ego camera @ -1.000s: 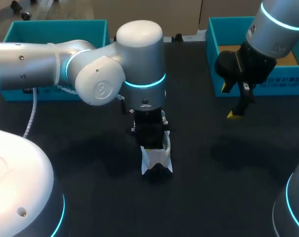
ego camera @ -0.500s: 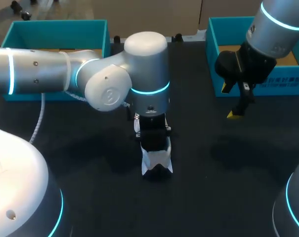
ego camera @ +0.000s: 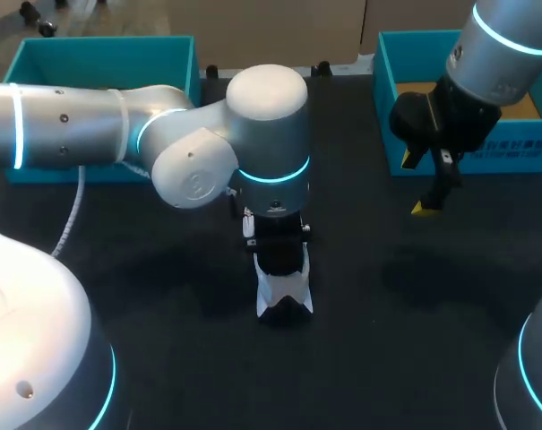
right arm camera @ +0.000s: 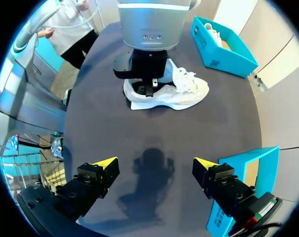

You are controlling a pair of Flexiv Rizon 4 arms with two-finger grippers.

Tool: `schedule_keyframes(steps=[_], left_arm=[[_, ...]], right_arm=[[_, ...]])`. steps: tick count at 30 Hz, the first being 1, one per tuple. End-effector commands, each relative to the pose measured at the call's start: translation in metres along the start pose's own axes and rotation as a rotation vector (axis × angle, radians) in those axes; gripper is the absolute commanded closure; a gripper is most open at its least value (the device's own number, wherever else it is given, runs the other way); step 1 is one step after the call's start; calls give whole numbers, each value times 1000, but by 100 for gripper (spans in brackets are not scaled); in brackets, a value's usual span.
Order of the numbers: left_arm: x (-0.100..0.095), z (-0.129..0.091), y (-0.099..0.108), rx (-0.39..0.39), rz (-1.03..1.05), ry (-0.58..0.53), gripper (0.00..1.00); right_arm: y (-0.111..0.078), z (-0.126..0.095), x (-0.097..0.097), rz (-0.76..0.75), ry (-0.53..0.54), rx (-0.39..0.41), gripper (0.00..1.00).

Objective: Take the shoe out of the shoebox, open the shoe tongue, remove and reinsert the insole, then place the shoe into the shoebox

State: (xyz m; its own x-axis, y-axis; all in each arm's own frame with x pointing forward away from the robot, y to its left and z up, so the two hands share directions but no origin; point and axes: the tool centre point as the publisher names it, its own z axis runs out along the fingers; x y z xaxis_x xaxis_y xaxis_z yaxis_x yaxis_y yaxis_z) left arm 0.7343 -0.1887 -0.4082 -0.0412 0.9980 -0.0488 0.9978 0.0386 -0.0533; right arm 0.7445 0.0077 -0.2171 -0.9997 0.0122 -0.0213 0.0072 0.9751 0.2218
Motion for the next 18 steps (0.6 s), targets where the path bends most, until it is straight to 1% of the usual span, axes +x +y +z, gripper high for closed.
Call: schedule_keyframes(steps=[1,5,6,10,12,15,18], left_arm=[[-2,8,11,-27,-3,5,100],[-1,0,12,-64,1,3,100],[0,-5,11,-82,5,2,100],[3,-19,12,-114,4,-11,100],[3,-29,12,-161,2,-18,100],[2,-38,13,-228,2,-17,100],[2,-44,16,-270,-1,-17,100]], right_arm=[[0,1,0,0,1,2,0],[0,1,0,0,1,2,0],[0,1,0,0,1,2,0],[0,1,0,0,1,2,0],[0,1,0,0,1,2,0],[0,1,0,0,1,2,0],[0,1,0,0,1,2,0]])
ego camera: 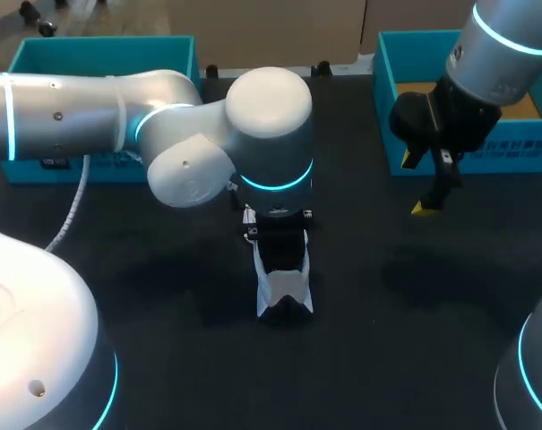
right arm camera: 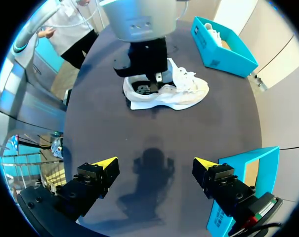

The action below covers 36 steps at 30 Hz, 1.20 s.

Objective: Take the shoe out of the shoebox, open the shoe tongue, remove and reinsert the insole, then place the shoe into the shoebox

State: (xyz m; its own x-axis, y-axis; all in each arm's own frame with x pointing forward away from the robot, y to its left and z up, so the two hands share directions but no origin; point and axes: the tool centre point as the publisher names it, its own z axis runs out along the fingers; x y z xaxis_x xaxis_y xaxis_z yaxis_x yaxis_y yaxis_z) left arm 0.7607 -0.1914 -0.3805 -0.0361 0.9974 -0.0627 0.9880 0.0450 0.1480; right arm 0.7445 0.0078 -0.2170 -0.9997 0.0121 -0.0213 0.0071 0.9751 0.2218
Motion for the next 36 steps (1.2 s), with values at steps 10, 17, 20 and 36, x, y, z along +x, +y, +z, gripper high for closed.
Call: schedule_keyframes(steps=[10,17,20,36], left_arm=[[5,-33,11,-195,-57,-9,100],[5,-32,15,-205,-57,3,95],[5,-30,17,-198,-59,11,58],[10,-30,12,-194,-67,18,0]], right_arm=[[0,1,0,0,1,1,0],[0,1,0,0,1,1,0],[0,1,0,0,1,1,0],[0,1,0,0,1,1,0]])
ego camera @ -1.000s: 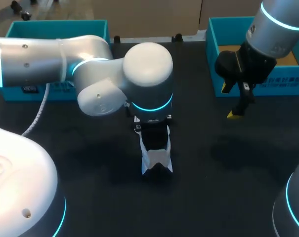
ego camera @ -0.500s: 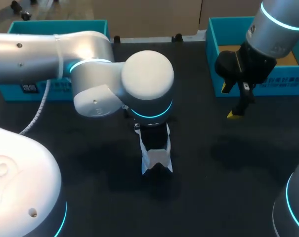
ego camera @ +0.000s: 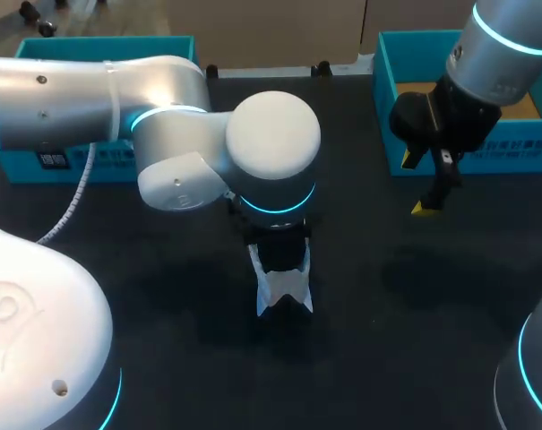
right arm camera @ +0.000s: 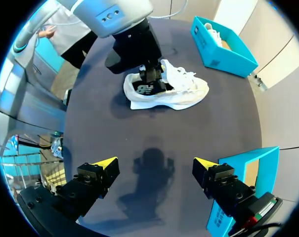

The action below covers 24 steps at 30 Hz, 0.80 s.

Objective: Take the shoe out of the shoebox, open the shoe tongue, remove and reinsert the insole, then place the shoe into the shoebox

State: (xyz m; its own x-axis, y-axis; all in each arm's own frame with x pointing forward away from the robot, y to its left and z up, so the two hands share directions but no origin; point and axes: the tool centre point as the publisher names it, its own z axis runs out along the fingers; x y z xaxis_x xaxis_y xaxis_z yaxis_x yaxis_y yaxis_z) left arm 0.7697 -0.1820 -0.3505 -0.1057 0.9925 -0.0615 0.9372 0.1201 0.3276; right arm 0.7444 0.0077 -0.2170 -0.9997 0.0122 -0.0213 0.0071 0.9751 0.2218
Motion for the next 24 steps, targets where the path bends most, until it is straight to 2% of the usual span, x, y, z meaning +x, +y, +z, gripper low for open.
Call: schedule_keyframes(steps=[1,17,24], left_arm=[[3,-1,-1,-5,0,1,0],[8,-16,14,-13,-13,-32,0],[10,-24,13,2,-3,-50,0]], right_arm=[[0,1,0,0,1,1,0],[0,1,0,0,1,1,0],[0,1,0,0,1,1,0]])
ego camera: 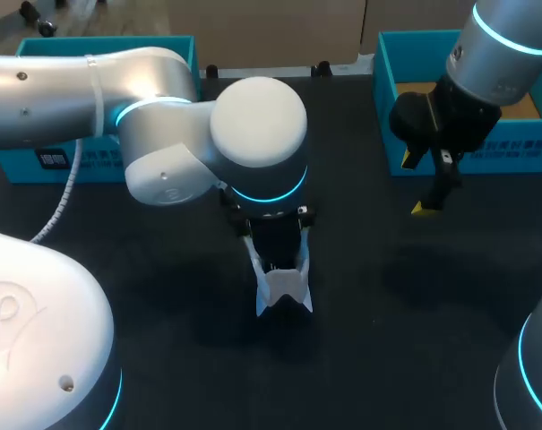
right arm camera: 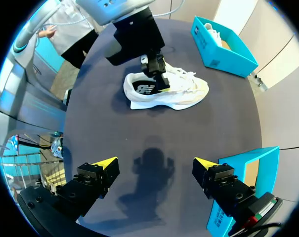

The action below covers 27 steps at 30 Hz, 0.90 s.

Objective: Take the shoe out of the shoebox, open the shoe tongue, remove and reinsert the insole, then place the shoe into the shoebox

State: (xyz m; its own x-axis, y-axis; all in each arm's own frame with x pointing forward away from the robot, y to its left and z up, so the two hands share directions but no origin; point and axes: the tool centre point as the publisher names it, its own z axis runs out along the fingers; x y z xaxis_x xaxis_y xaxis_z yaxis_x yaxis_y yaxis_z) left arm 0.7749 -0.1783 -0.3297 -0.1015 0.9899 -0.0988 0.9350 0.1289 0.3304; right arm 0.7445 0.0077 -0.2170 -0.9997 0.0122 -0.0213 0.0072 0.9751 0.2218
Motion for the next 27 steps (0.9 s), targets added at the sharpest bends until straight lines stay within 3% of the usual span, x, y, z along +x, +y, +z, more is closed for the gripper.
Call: schedule_keyframes(steps=[1,16,18,20,22,24,27], left_arm=[[8,-7,1,4,8,-16,0],[1,-21,25,-17,11,-18,1],[1,-22,28,-12,11,-19,28],[1,-23,30,-8,8,-22,48],[1,-23,31,-8,9,-21,55],[1,-22,32,-7,10,-20,67],[0,-20,31,-2,10,-20,67]], right_arm=[[0,1,0,0,1,1,0],[0,1,0,0,1,1,0],[0,1,0,0,1,1,0],[0,1,0,0,1,1,0],[0,1,0,0,1,1,0],[0,1,0,0,1,1,0],[0,1,0,0,1,1,0]])
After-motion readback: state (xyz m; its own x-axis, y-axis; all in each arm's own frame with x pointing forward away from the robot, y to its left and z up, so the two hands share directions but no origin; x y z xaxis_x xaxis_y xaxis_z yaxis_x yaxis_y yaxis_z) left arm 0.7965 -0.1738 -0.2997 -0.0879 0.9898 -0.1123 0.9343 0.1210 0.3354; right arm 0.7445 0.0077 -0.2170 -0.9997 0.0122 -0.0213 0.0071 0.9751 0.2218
